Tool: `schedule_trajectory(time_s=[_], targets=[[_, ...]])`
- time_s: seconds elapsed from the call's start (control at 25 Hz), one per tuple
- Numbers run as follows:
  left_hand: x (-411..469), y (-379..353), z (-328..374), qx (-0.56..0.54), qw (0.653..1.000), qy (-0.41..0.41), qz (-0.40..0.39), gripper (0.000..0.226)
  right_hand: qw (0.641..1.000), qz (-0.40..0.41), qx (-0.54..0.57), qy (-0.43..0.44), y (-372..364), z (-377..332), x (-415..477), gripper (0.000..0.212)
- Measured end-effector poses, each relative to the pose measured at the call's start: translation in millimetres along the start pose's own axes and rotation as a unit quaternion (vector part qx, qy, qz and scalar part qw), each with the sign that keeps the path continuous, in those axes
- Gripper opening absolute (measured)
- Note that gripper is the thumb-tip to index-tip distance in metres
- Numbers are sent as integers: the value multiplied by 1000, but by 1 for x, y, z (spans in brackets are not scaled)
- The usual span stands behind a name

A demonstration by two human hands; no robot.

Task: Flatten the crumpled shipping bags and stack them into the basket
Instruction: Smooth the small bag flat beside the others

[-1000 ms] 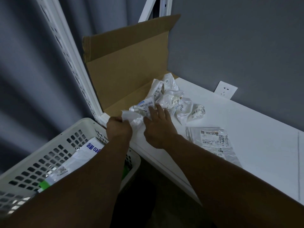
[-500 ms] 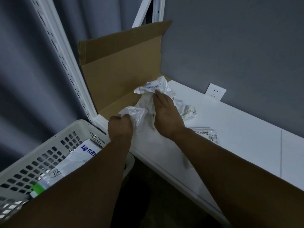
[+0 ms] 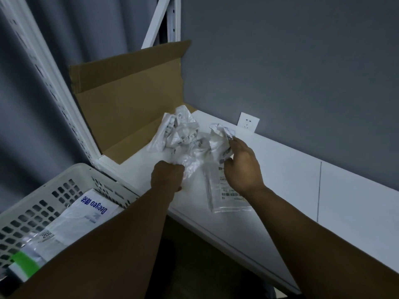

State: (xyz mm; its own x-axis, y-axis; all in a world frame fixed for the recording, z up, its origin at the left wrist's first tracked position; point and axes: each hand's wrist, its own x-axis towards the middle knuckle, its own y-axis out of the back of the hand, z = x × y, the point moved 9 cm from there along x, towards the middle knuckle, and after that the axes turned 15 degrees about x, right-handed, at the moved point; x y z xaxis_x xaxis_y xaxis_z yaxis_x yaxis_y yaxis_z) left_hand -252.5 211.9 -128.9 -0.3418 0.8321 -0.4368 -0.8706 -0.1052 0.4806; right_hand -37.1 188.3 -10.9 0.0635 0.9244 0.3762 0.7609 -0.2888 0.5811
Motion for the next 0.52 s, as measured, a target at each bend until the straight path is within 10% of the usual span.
schedule_trajectory(time_s=[0.52], targets=[[-12, 3, 24, 216, 964, -59, 145, 61, 993, -18, 82, -83, 8, 24, -16, 34]])
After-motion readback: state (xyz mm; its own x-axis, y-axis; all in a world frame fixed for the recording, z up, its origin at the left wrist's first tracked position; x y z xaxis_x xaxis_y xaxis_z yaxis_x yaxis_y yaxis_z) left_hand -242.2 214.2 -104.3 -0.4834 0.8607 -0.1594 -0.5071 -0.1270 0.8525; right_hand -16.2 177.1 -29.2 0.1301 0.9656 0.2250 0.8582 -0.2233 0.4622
